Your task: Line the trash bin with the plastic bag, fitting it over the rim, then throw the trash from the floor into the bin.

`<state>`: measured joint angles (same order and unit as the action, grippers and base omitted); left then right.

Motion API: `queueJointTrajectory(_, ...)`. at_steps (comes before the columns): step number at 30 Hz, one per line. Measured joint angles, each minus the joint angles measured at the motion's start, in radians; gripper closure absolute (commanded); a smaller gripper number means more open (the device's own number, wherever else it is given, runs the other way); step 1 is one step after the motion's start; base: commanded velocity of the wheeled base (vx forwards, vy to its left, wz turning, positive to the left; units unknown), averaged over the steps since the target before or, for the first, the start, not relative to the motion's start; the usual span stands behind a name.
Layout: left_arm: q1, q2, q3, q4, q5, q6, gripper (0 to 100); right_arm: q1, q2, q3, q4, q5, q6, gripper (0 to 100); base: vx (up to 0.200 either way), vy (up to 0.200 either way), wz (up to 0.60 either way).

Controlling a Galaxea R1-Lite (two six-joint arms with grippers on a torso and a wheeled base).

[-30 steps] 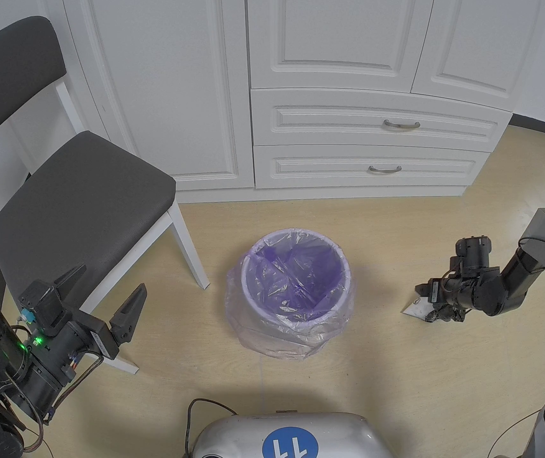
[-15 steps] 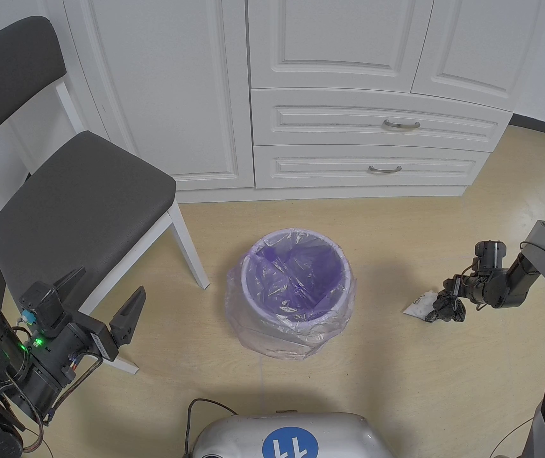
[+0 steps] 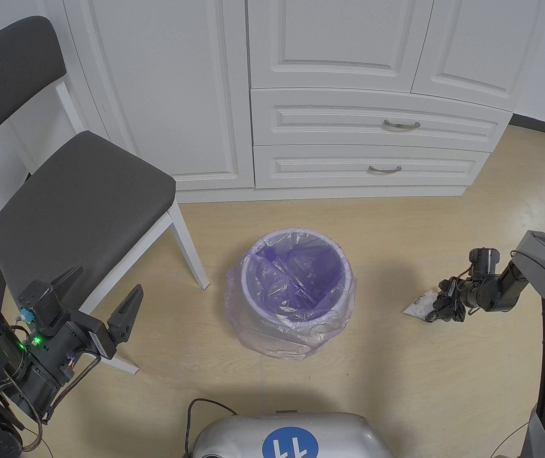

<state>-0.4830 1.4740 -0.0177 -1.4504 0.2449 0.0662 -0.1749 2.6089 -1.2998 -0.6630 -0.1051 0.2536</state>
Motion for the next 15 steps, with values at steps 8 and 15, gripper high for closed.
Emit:
queueJointTrajectory(8,0.001,0.000,0.000,-0.003,-0.002,0.000,0,0.033,0.075,-0.201,0.123,-0.024,0.129,0,0.000,0.000,0.00)
queueJointTrajectory(15,0.006,0.000,0.000,-0.008,-0.006,0.000,0,0.067,0.174,-0.412,0.341,-0.081,0.166,0,0.000,0.000,0.00)
